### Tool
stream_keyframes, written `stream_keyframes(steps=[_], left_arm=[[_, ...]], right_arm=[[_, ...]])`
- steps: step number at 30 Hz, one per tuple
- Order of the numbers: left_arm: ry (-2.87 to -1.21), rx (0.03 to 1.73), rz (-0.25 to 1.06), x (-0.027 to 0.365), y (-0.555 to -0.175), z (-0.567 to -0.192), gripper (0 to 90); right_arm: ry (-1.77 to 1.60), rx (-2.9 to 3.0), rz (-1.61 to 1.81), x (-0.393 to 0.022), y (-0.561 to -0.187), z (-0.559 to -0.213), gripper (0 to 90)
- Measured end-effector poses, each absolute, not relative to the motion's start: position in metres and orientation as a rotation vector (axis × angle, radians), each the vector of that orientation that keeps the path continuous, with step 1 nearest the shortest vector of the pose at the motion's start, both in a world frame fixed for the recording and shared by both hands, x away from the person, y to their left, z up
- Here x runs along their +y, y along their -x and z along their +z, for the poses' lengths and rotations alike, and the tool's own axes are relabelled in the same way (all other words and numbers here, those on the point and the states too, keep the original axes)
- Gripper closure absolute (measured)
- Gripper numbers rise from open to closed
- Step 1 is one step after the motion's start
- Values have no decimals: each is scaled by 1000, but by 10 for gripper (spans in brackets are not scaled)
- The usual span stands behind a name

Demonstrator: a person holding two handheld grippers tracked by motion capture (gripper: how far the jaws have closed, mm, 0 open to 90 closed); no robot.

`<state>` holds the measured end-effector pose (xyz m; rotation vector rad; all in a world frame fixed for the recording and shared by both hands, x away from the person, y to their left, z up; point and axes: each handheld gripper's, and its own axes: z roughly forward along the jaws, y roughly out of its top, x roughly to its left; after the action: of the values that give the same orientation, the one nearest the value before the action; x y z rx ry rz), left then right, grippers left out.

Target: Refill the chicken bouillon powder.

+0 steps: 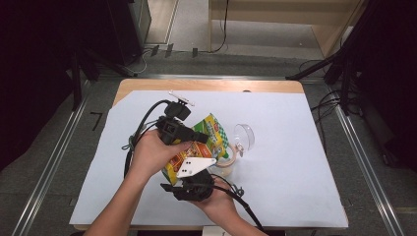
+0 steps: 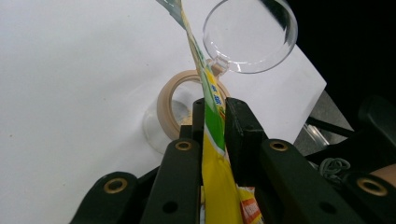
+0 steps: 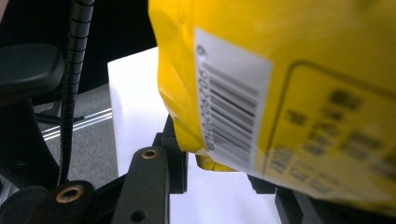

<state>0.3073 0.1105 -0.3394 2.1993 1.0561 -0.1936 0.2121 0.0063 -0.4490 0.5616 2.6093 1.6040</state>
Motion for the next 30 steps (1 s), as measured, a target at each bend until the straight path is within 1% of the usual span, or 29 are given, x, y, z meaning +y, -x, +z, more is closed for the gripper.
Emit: stream_keyframes(steps=[3,10,12,13,14,20,27,29,30], left_arm=[[-2216,1051,-195,106,-308,-343,847],[-2199,1052,-194,103,-306,-344,846],[-2196,1054,-203,103,-306,-344,843],[-2195,1055,-205,103,-306,-345,841],[-2190,1054,-211,103,-306,-345,839],[-2172,1042,-243,105,-307,-344,792],[-2139,1026,-241,110,-307,-336,705],[-2143,1027,-240,111,-309,-333,712],[-2154,1032,-229,111,-309,-332,743]], right_arm=[[-584,2629,1600,6,-213,-452,649],[-555,2616,1570,3,-211,-455,600],[-551,2608,1552,4,-211,-456,612],[-550,2597,1539,5,-211,-456,649],[-551,2596,1536,4,-211,-455,658],[-576,2586,1560,4,-211,-451,662],[-595,2567,1630,0,-215,-442,659],[-597,2567,1643,0,-215,-439,658],[-596,2564,1644,1,-215,-438,658]])
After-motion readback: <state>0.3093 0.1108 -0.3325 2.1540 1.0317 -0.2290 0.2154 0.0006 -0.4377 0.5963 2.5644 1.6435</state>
